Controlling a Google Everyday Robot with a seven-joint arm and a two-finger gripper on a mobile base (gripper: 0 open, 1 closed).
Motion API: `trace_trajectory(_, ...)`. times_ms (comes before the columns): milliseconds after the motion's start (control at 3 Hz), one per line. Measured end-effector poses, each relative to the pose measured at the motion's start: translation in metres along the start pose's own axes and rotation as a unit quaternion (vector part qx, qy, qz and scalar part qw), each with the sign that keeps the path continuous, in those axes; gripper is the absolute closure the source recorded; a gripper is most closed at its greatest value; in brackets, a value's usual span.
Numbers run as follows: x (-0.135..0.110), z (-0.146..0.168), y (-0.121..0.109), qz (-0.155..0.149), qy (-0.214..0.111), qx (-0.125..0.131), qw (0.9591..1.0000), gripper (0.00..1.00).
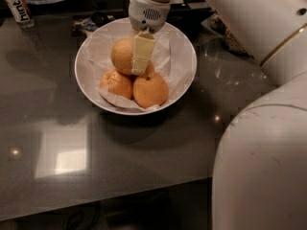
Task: Pick orange from white bowl
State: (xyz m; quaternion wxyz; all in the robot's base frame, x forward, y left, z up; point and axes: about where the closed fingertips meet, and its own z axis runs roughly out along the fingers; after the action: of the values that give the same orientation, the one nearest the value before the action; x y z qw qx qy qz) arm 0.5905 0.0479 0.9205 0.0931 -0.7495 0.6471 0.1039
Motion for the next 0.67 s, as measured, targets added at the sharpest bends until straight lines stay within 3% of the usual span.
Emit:
trace_trajectory(333, 0.0000, 0.0000, 0.0000, 0.000, 0.000, 0.000, 1.0000, 0.12)
trace_trajectory(667, -0.0001, 0.0001, -0.0001, 0.000, 0.000, 0.000, 1.0000, 0.00)
